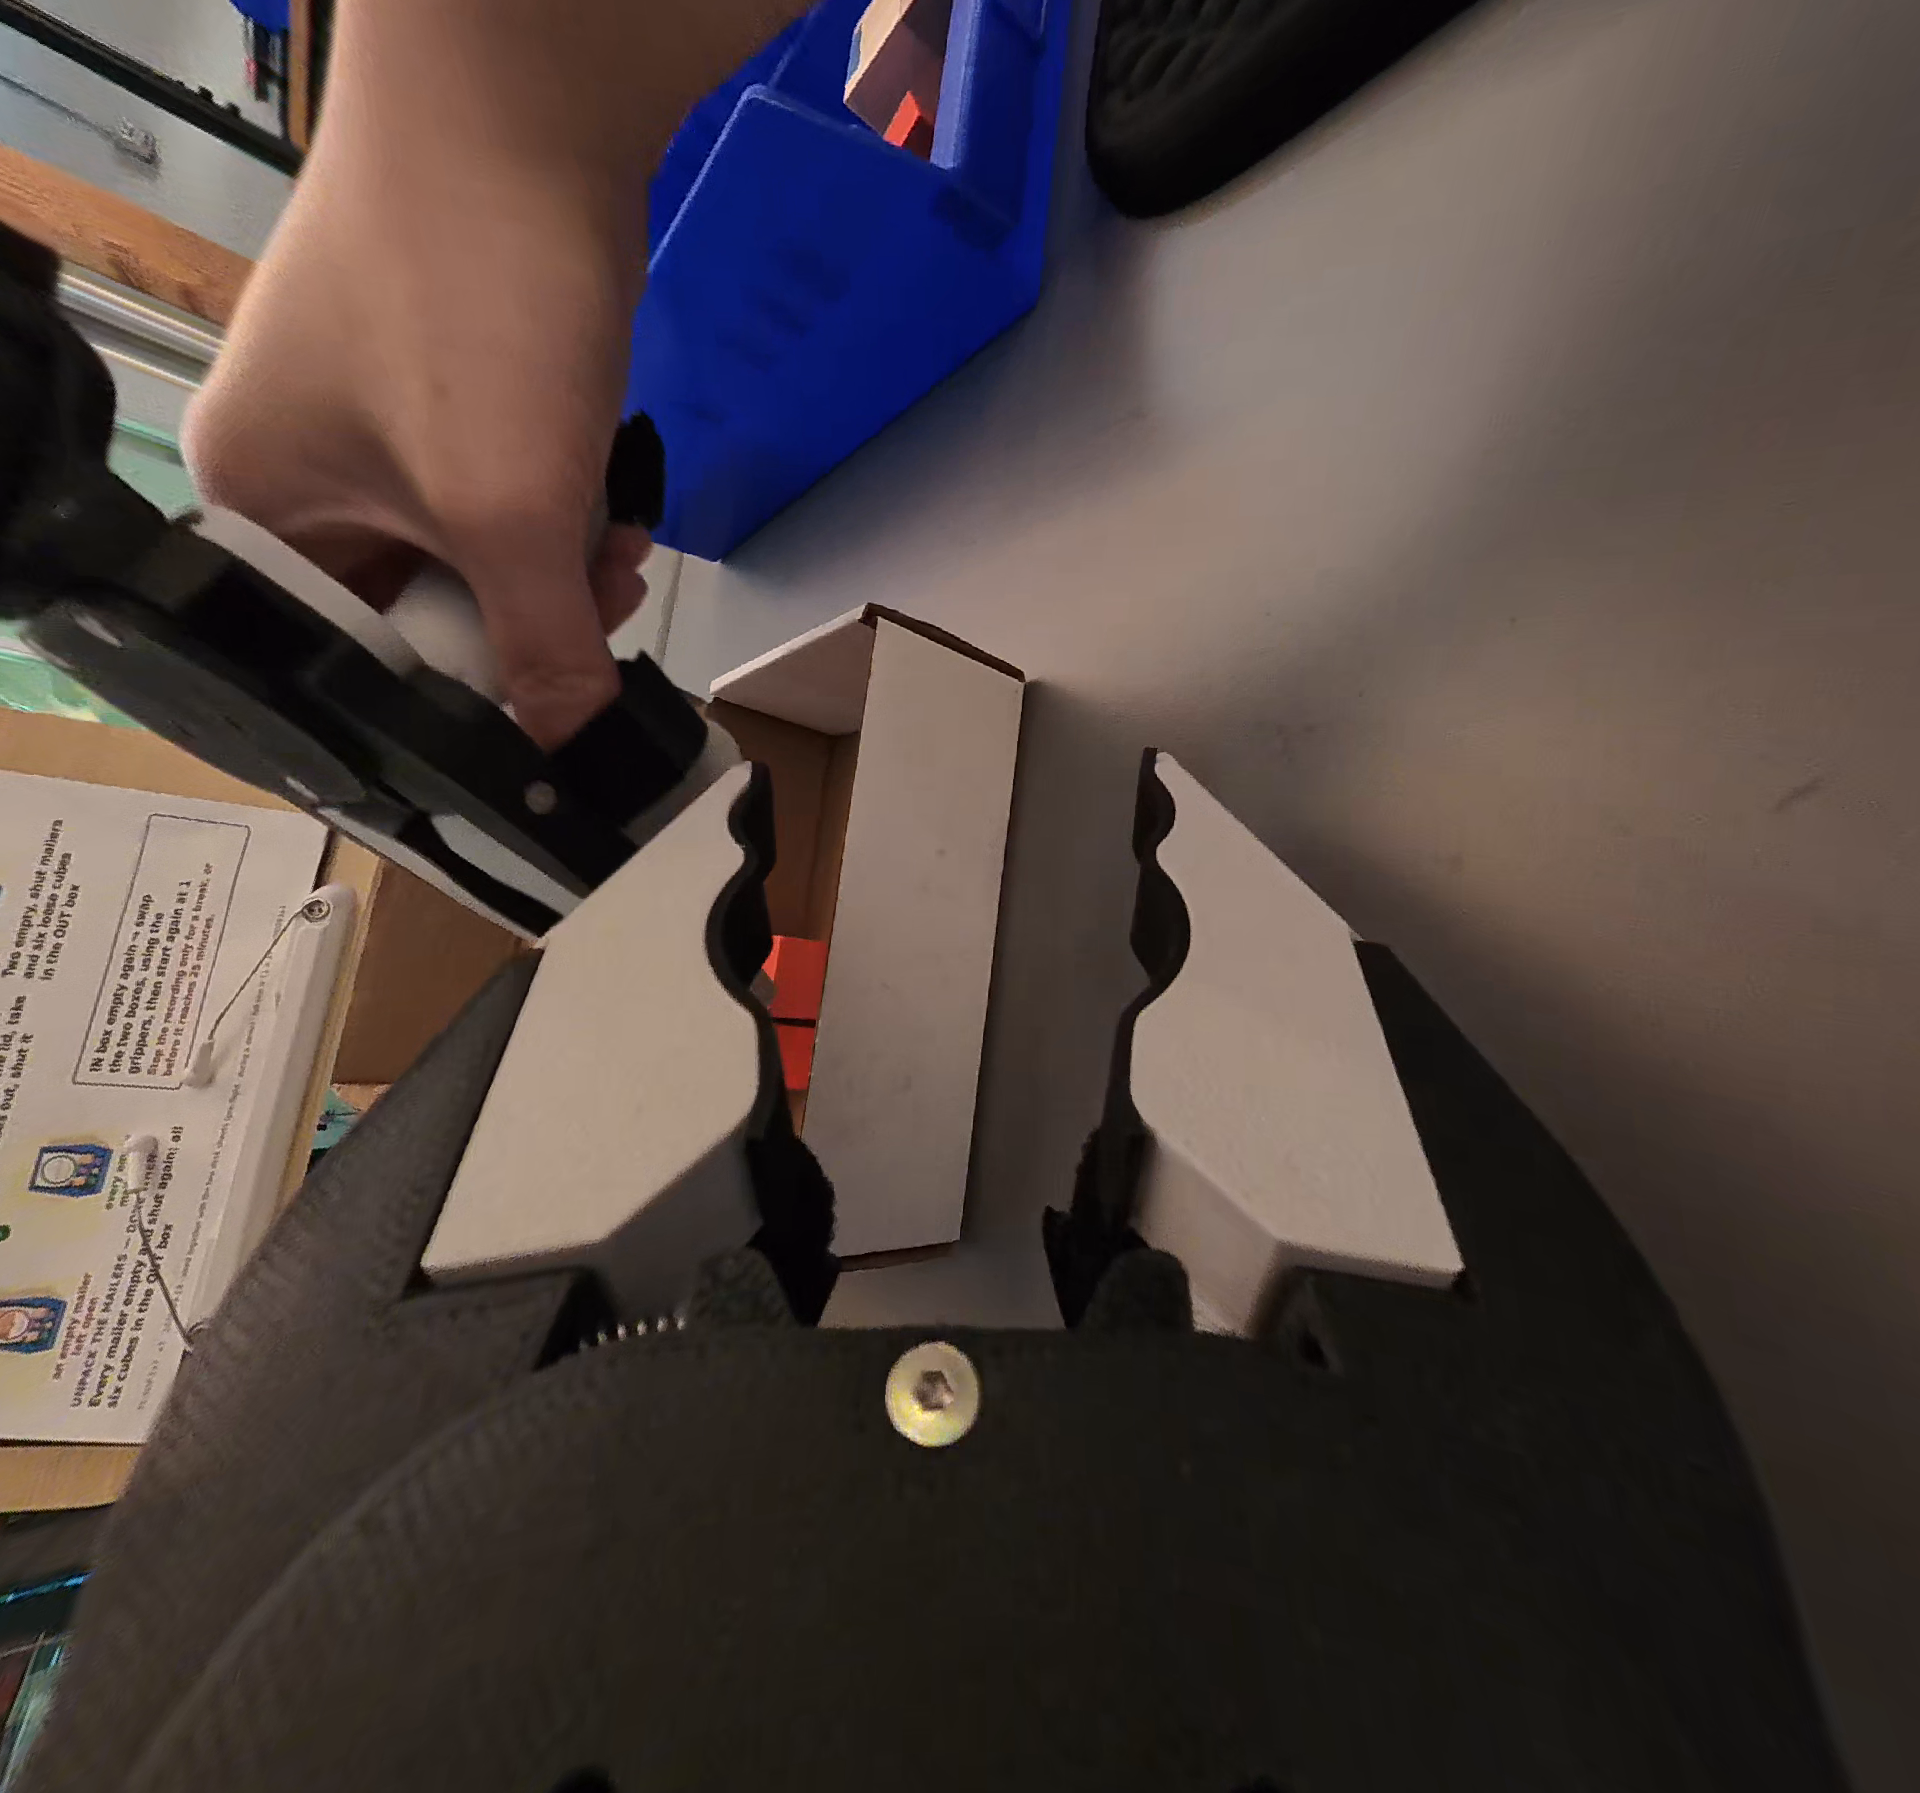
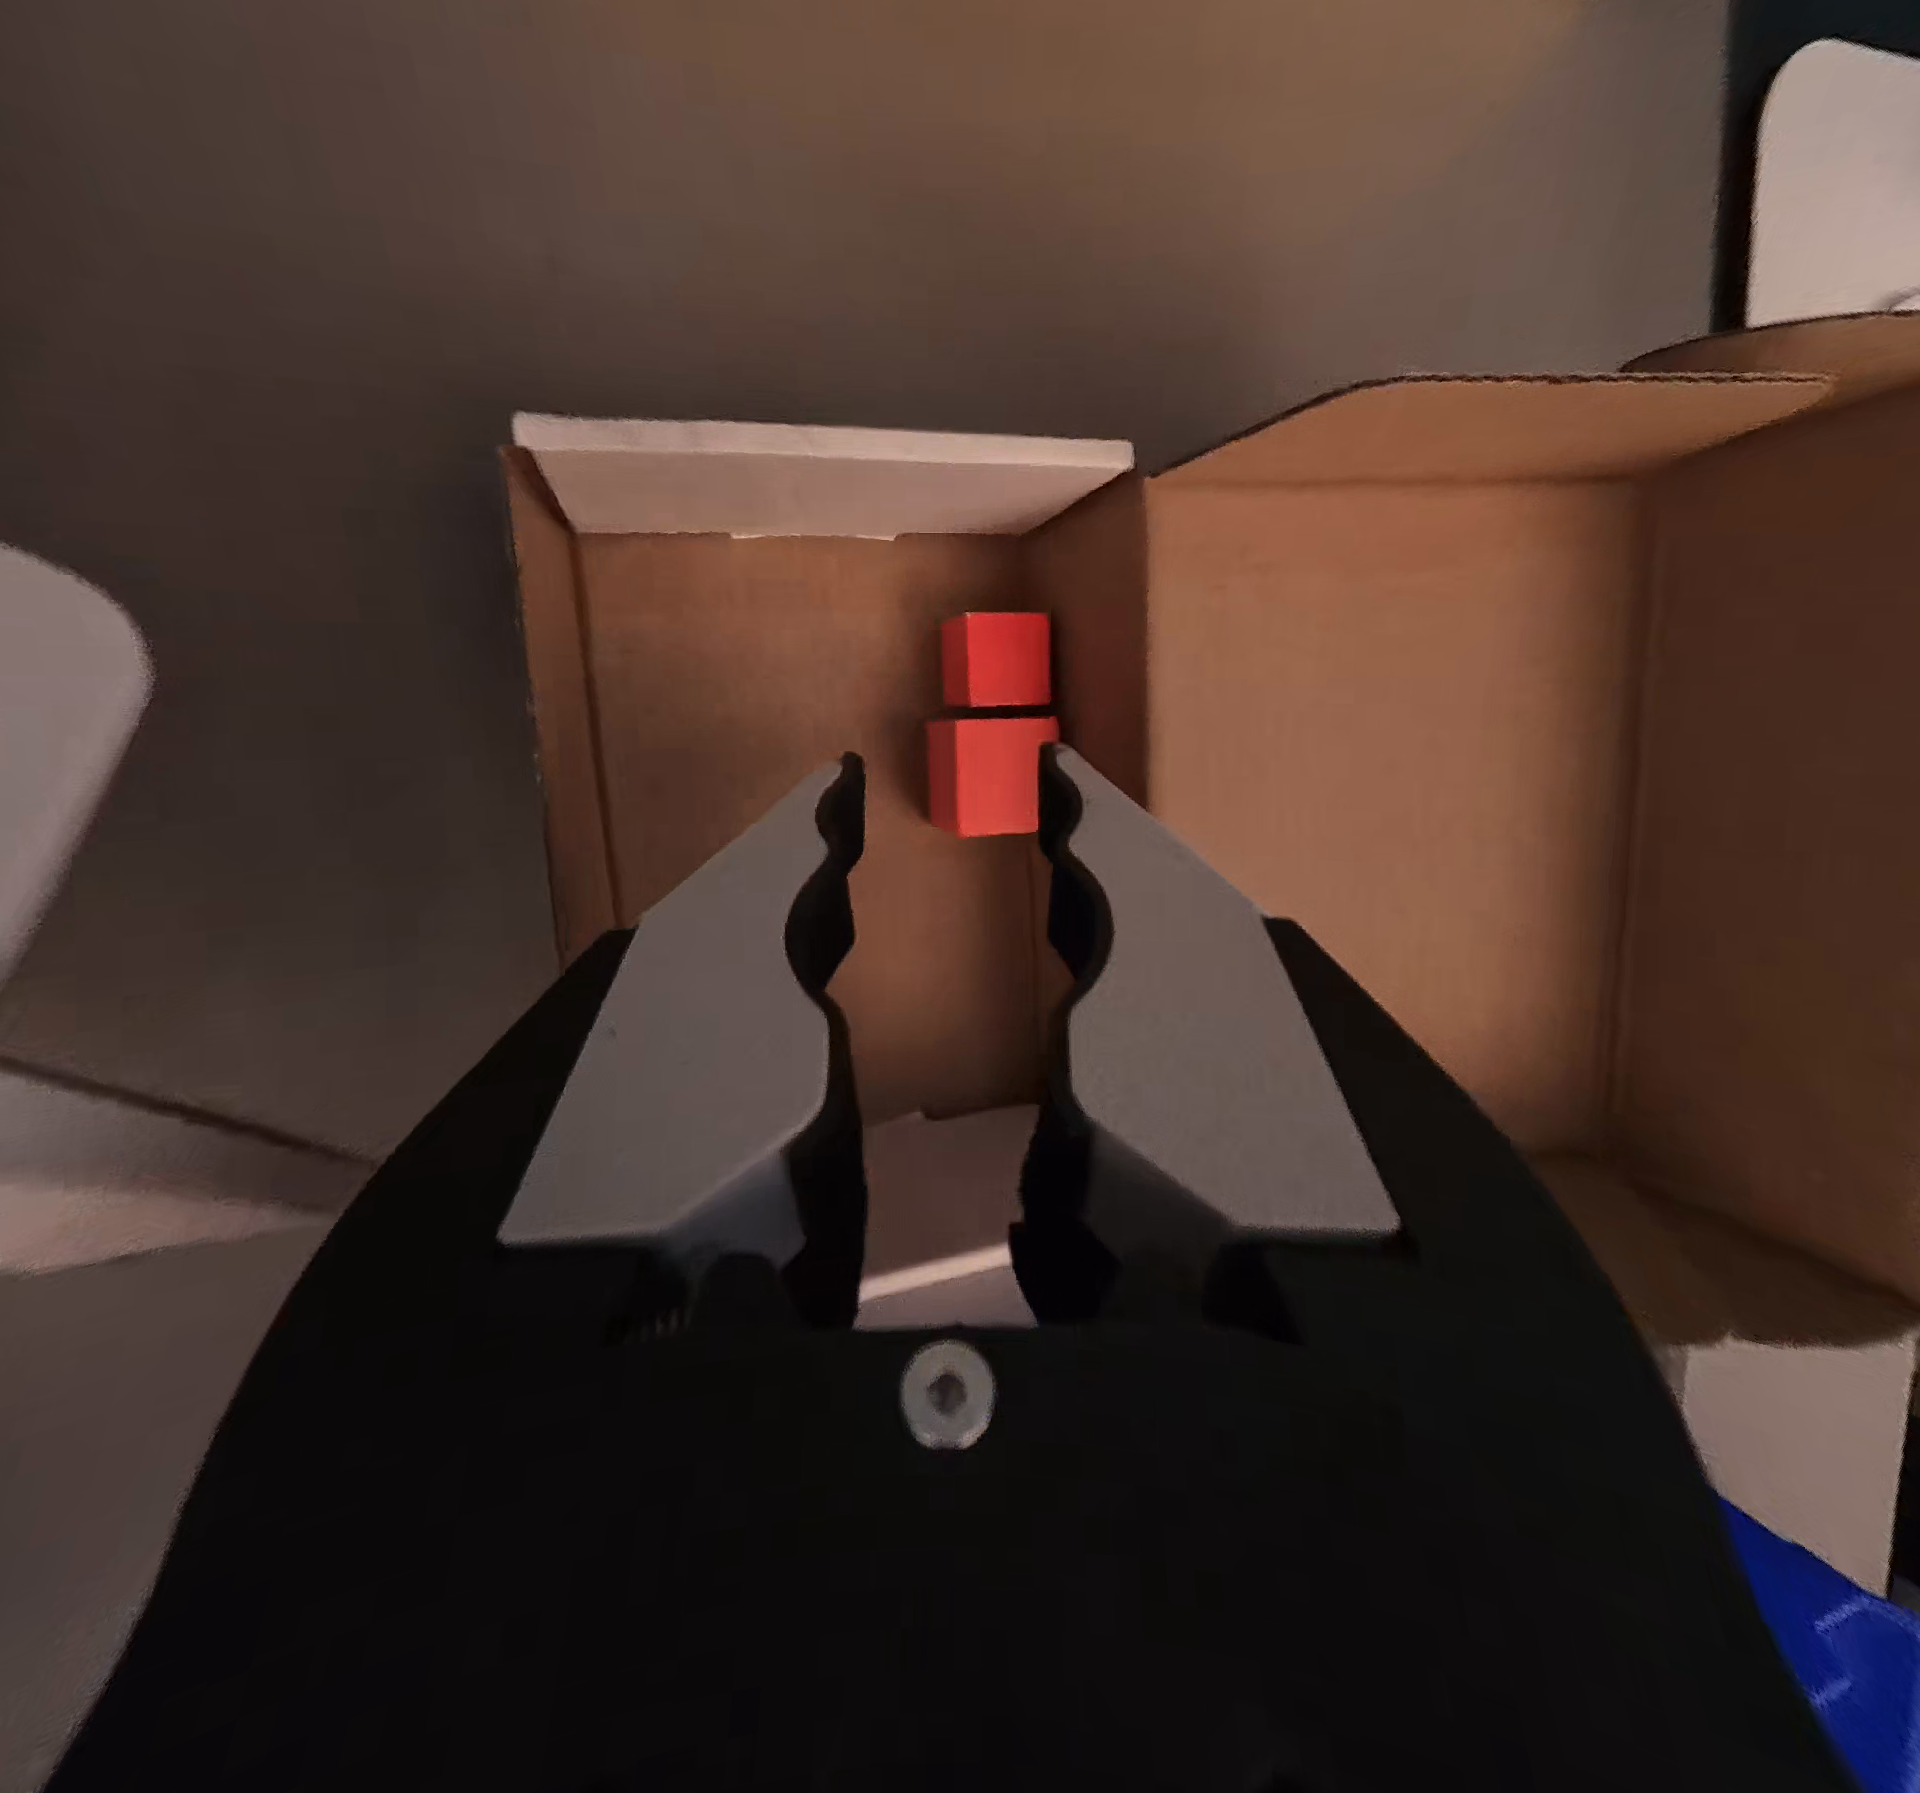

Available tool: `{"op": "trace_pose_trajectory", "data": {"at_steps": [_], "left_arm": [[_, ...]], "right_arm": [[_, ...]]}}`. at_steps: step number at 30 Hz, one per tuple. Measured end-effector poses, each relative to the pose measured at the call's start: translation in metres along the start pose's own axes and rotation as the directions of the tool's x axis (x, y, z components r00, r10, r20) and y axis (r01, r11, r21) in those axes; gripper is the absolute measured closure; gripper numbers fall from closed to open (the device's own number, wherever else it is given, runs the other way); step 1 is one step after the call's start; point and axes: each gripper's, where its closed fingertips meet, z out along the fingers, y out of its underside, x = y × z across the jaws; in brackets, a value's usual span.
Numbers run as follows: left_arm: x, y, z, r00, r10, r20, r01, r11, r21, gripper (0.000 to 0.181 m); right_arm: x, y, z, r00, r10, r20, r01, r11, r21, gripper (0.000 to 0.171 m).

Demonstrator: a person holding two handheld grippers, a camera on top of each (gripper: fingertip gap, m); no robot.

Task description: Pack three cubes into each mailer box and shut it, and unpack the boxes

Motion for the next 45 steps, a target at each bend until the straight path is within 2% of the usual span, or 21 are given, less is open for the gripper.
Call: {"op": "trace_pose_trajectory", "data": {"at_steps": [6, 7, 11, 12, 18, 20, 21, 23, 25, 26, 28, 30, 32, 35, 37, 41, 45], "left_arm": [[-0.003, -0.006, -0.004, 1.000, -0.001, 0.016, 0.000, 0.999, 0.033, 0.114], [-0.003, -0.006, -0.004, 1.000, -0.002, 0.016, 0.002, 0.999, 0.033, 0.114], [0.001, -0.002, -0.001, 1.000, 0.009, 0.000, -0.009, 1.000, 0.009, 0.112], [0.002, -0.001, 0.000, 1.000, 0.011, -0.002, -0.011, 1.000, 0.008, 0.112], [0.002, -0.005, -0.002, 1.000, 0.014, -0.002, -0.014, 1.000, 0.023, 0.113], [0.003, -0.004, -0.002, 1.000, 0.016, -0.003, -0.016, 1.000, 0.020, 0.113], [0.003, -0.004, -0.002, 1.000, 0.017, -0.004, -0.017, 1.000, 0.020, 0.113], [0.002, -0.005, -0.003, 1.000, 0.015, -0.003, -0.015, 1.000, 0.025, 0.113], [0.001, -0.005, -0.003, 1.000, 0.012, -0.001, -0.012, 1.000, 0.027, 0.113], [0.001, -0.005, -0.003, 1.000, 0.012, 0.000, -0.012, 1.000, 0.026, 0.113], [0.001, -0.004, -0.002, 1.000, 0.010, -0.003, -0.010, 1.000, 0.023, 0.113], [0.003, -0.003, 0.000, 1.000, 0.010, -0.010, -0.009, 1.000, 0.017, 0.113], [0.005, -0.002, 0.002, 1.000, 0.015, -0.015, -0.014, 1.000, 0.008, 0.113], [0.007, -0.004, 0.003, 1.000, 0.024, -0.016, -0.024, 1.000, 0.006, 0.113], [0.008, -0.005, 0.003, 0.999, 0.029, -0.016, -0.028, 1.000, 0.007, 0.113], [0.007, -0.001, 0.002, 1.000, 0.025, -0.012, -0.025, 1.000, 0.002, 0.113], [0.004, 0.002, 0.002, 1.000, 0.012, -0.010, -0.012, 1.000, -0.003, 0.113]], "right_arm": [[0.004, 0.016, 0.021, 1.000, -0.015, 0.001, 0.015, 0.993, -0.113, 0.137], [0.005, 0.018, 0.022, 1.000, -0.023, -0.009, 0.021, 0.993, -0.120, 0.131], [-0.005, 0.015, 0.016, 0.999, -0.005, 0.039, 0.009, 0.995, -0.099, 0.149], [-0.006, 0.014, 0.014, 0.999, -0.001, 0.046, 0.005, 0.996, -0.093, 0.149], [-0.008, 0.019, 0.025, 0.998, 0.018, 0.066, -0.010, 0.992, -0.125, 0.129], [-0.005, 0.021, 0.027, 0.999, 0.020, 0.049, -0.013, 0.990, -0.141, 0.142], [-0.005, 0.020, 0.024, 0.999, 0.011, 0.045, -0.005, 0.990, -0.137, 0.143], [0.001, 0.011, 0.005, 1.000, -0.017, -0.016, 0.015, 0.995, -0.098, 0.143], [0.019, 0.004, -0.039, 0.987, -0.012, -0.160, 0.008, 1.000, -0.027, 0.143], [0.032, 0.010, -0.068, 0.968, 0.017, -0.252, -0.023, 1.000, -0.019, 0.143], [0.052, 0.052, -0.126, 0.908, 0.121, -0.400, -0.163, 0.984, -0.071, 0.143], [0.046, 0.111, -0.164, 0.866, 0.307, -0.395, -0.380, 0.917, -0.120, 0.144], [0.036, 0.177, -0.186, 0.770, 0.486, -0.414, -0.588, 0.792, -0.165, 0.143], [0.013, 0.243, -0.186, 0.592, 0.711, -0.379, -0.799, 0.578, -0.163, 0.143], [0.000, 0.269, -0.177, 0.501, 0.779, -0.377, -0.864, 0.473, -0.172, 0.143], [-0.005, 0.287, -0.155, 0.387, 0.839, -0.384, -0.922, 0.361, -0.141, 0.143], [-0.009, 0.300, -0.138, 0.359, 0.825, -0.436, -0.933, 0.301, -0.198, 0.143]]}}
